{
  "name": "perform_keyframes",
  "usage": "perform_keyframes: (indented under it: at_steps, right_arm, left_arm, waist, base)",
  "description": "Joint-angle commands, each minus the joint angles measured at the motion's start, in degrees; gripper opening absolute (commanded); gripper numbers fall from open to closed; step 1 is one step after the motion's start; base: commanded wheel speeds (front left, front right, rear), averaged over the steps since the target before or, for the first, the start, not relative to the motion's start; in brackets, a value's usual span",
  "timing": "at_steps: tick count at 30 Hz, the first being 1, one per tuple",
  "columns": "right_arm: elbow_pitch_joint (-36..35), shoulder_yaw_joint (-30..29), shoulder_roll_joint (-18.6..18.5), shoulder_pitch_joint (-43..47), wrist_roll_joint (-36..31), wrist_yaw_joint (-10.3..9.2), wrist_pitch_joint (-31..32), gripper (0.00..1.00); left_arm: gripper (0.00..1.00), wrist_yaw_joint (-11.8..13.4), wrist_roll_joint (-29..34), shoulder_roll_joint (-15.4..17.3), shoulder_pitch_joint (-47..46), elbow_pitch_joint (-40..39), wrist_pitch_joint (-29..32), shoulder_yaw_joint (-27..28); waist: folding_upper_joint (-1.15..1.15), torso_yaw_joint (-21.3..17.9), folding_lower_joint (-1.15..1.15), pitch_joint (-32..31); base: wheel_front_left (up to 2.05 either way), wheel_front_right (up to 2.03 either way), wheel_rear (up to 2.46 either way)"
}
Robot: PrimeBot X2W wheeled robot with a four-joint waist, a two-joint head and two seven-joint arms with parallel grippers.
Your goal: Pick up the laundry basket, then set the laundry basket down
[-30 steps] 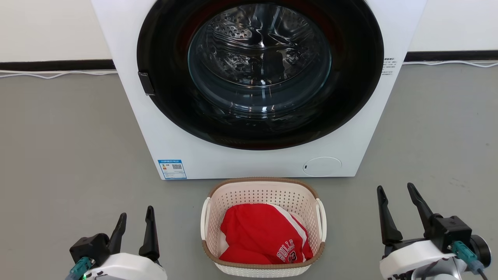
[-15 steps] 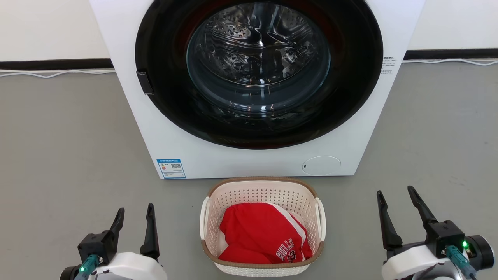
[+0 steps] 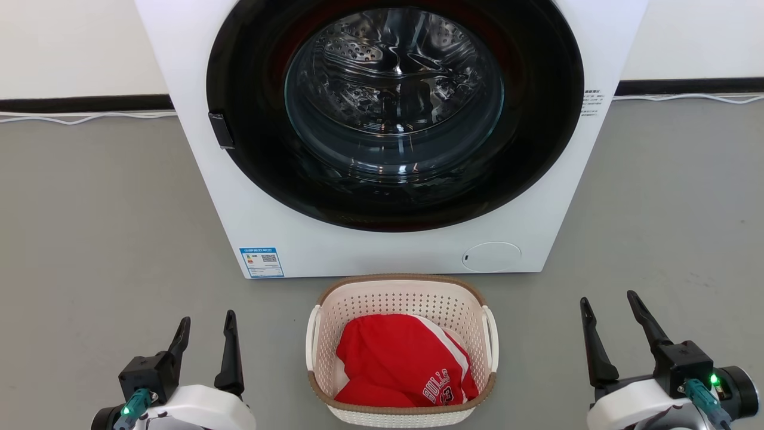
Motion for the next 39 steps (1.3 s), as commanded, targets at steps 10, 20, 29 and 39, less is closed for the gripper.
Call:
perform_keyframes:
  at_steps: [10,20,29,39]
  right_arm:
    - [-1.0,1.0,-0.5,-2.2,0.2,0.35,-0.8,1.00]
    - [-0.3,0.6,-0.5,-3.0,-0.1,0.35,-0.8,1.00]
    - [0.1,0.7,-0.5,-3.2,-0.2,0.35,-0.8,1.00]
    - [0.5,0.9,-0.5,-3.9,0.0,0.35,-0.8,1.00]
  left_arm:
    - [1.00,0.3,0.3,0.7,-2.4,-1.2,-0.8,1.9]
    - [1.00,0.3,0.2,0.7,-2.4,-0.8,-0.8,1.9]
    - [1.00,0.0,0.4,0.7,-2.7,-0.3,-0.8,1.8]
    - [1.00,-0.1,0.5,0.7,-2.9,-0.3,-0.8,1.9]
  waist:
    - [0.00,-0.1,0.00,-0.2]
    - [0.00,-0.2,0.00,-0.6]
    - [0.00,-0.3,0.00,-0.8]
    - [0.00,-0.5,0.00,-0.6]
  base:
    - [0.00,0.00,0.00]
    - [0.00,0.00,0.00]
    - [0.00,0.00,0.00]
    - [0.00,0.00,0.00]
